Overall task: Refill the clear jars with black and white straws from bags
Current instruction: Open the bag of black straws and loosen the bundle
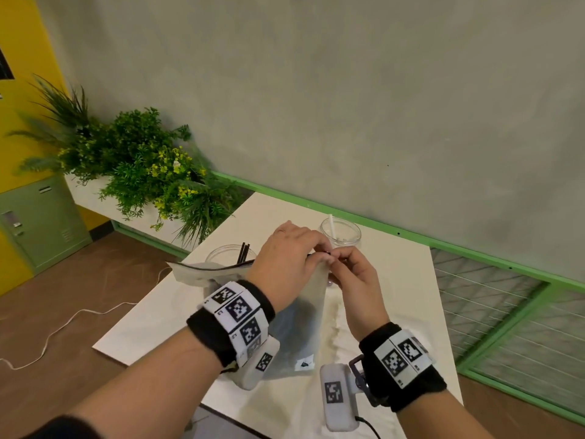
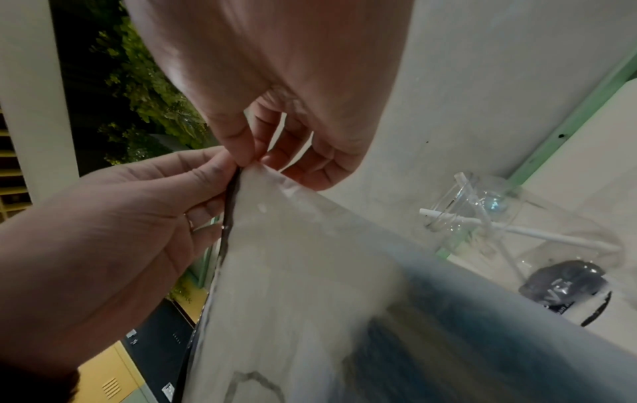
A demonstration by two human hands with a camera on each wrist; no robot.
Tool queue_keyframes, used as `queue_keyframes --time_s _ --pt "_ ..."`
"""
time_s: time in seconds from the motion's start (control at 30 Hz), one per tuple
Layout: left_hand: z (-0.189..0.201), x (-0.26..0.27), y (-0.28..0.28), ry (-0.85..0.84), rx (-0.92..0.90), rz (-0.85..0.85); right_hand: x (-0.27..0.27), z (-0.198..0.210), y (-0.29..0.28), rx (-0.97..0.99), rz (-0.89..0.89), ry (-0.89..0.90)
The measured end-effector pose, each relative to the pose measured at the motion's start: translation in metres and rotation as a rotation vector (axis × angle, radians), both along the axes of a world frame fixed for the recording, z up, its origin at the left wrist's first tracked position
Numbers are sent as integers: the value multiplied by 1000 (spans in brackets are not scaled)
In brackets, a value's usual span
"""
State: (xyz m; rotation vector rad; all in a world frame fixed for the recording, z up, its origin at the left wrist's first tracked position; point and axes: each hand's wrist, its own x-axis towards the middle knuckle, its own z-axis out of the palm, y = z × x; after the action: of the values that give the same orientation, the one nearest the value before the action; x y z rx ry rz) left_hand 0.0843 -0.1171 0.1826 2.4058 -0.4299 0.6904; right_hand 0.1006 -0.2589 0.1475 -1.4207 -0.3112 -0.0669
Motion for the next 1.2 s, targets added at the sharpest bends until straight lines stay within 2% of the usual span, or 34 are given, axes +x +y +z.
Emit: queue_keyframes --time_s 0.17,0.27,0.37,0.47,0.67,0.77,0.9,1.1,1.2 --pt "-4 -5 21 41 -26 29 4 2 -5 15 -100 11" --pt "-9 -16 70 62 -11 179 11 0 -20 65 -173 22" --pt "-11 -36 119 122 51 351 14 -4 -31 84 -164 27" --pt "-11 -51 143 85 61 414 15 -6 -29 99 -125 34" --pt "-14 -63 149 58 35 458 16 -4 -17 124 -3 62" --pt "-10 -68 135 35 219 466 13 -1 -9 95 58 52" --pt "-7 -63 105 115 404 435 7 15 10 12 144 -2" --pt "-4 -68 106 76 254 407 13 39 16 -200 142 -234" --pt "-6 -70 110 142 265 407 14 39 17 -289 104 -294"
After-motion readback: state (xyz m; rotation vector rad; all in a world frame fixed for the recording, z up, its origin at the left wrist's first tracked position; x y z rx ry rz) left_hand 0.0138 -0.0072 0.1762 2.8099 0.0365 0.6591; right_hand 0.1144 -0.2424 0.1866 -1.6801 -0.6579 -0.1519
